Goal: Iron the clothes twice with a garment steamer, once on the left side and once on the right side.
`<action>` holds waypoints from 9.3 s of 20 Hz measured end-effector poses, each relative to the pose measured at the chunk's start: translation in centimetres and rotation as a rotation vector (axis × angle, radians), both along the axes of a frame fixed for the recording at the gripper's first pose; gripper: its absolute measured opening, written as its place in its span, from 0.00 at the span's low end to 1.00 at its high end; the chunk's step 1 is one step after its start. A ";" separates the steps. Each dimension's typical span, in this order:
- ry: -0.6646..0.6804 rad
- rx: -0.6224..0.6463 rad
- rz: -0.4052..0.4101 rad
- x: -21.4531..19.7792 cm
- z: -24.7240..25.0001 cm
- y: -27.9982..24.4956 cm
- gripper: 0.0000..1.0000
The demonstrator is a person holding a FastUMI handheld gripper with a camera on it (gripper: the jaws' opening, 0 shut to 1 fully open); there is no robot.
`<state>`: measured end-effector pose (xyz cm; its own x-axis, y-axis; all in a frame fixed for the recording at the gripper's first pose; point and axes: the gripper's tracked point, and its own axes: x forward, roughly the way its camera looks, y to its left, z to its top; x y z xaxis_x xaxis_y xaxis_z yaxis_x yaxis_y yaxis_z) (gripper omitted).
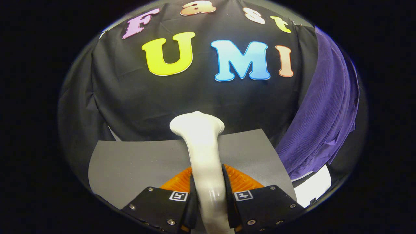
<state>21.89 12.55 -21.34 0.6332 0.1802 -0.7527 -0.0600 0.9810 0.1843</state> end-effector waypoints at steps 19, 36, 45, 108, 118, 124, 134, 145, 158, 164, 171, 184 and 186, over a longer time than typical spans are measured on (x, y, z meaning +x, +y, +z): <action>-0.514 0.224 0.021 -13.2 19.6 -12.5 0.37; -0.705 0.158 -0.154 -14.2 24.9 -31.3 0.36; -0.732 0.017 -0.269 -7.5 24.8 -35.3 0.36; -0.135 -0.120 -0.432 -15.1 -14.6 -36.5 0.36; -0.344 -0.172 -0.377 -16.0 -2.8 -40.3 0.36; -0.410 -0.171 -0.371 -14.5 1.9 -43.9 0.36; -0.543 -0.176 -0.413 -10.4 9.3 -49.9 0.36; -0.715 -0.203 -0.466 -3.4 17.7 -53.0 0.36; -0.625 -0.228 -0.438 2.7 11.5 -53.5 0.36; -0.546 -0.246 -0.446 0.9 7.3 -54.4 0.36; -0.438 -0.236 -0.449 -0.8 1.6 -55.1 0.36; -0.263 -0.232 -0.475 -3.7 -7.1 -55.4 0.36; -0.239 -0.234 -0.479 -3.7 -7.7 -55.3 0.36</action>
<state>18.19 -42.75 -29.01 0.7604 -0.3220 -0.5640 0.3870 0.9221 -0.0046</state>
